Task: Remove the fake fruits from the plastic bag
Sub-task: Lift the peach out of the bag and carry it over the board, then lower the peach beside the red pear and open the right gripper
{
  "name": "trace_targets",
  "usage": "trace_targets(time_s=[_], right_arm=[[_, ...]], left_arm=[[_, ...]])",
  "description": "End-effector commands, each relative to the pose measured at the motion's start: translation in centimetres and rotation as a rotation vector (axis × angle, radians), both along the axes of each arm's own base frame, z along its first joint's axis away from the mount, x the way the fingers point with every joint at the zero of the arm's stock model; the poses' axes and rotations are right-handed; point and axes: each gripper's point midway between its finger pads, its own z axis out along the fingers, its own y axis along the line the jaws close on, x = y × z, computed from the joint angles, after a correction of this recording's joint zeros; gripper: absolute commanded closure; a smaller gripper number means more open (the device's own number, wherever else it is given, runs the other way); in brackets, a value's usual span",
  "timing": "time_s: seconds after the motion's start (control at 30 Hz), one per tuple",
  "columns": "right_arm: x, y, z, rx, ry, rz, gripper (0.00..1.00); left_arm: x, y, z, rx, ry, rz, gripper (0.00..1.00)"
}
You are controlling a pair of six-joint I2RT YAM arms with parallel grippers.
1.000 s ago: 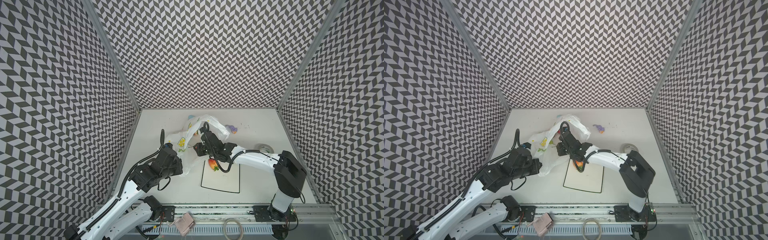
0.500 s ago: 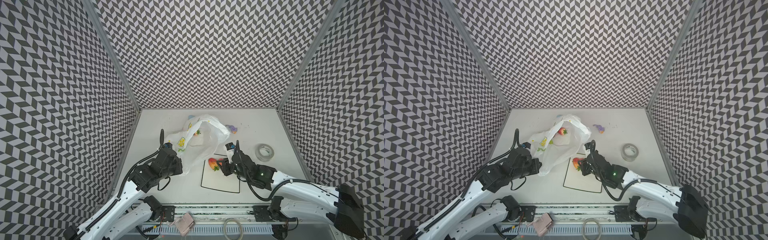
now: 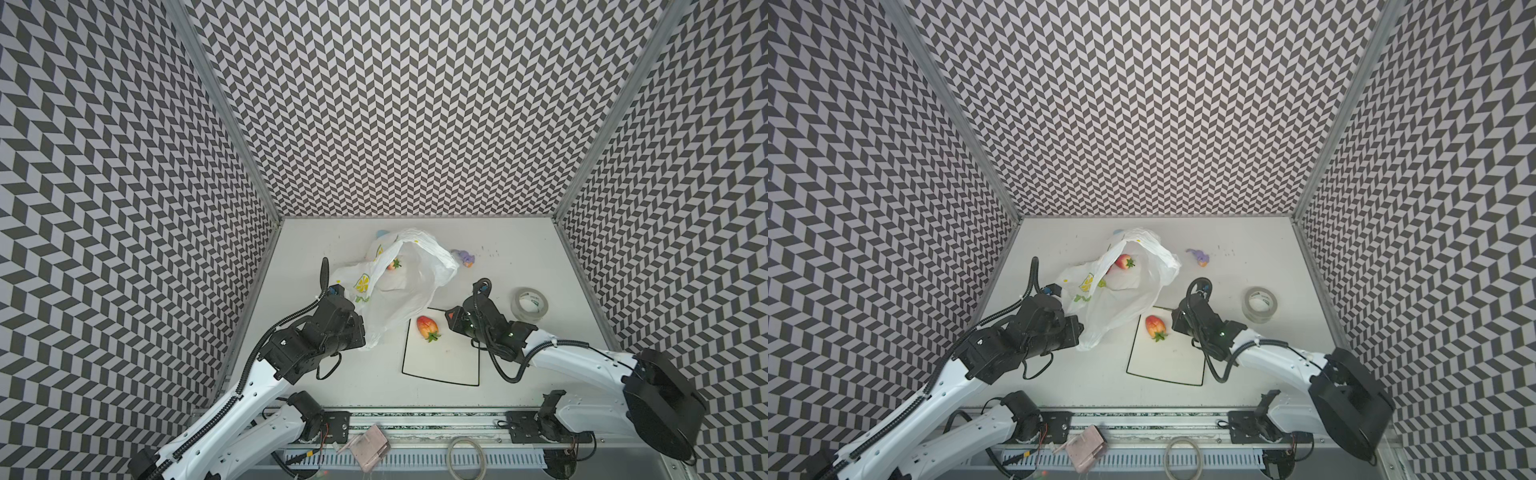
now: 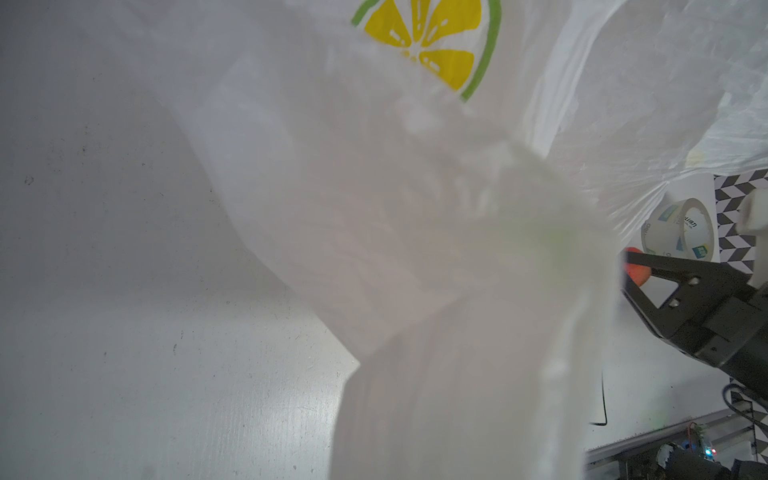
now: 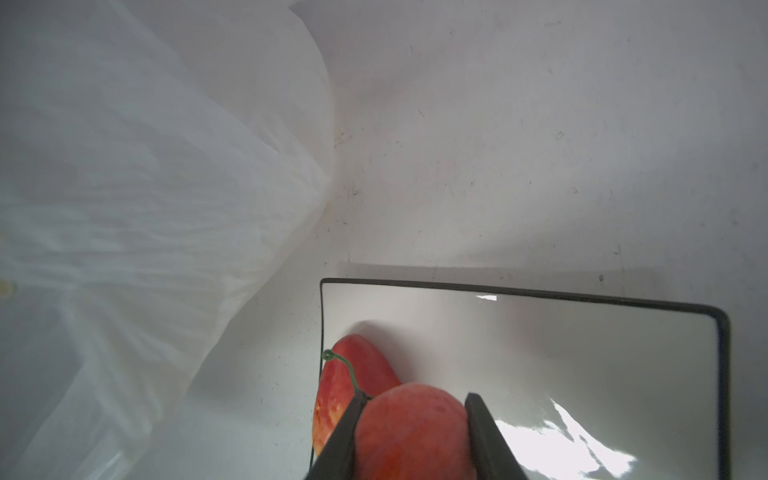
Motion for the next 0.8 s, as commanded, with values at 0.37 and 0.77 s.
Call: trace_targets(time_s=[0.37,0.77], right_arm=[[1.5,1.9,-2.6,0.18,0.143,-0.113,0.64],[1.1,-1.2,-2.0,0.081,0.113,-0.162,0.34]], left_arm=[[0.6,0.4,1.3,0.003,-0.048,0.023,1.0],[0.9,0.2,1.3,-0.004,-0.06,0.021,1.0]])
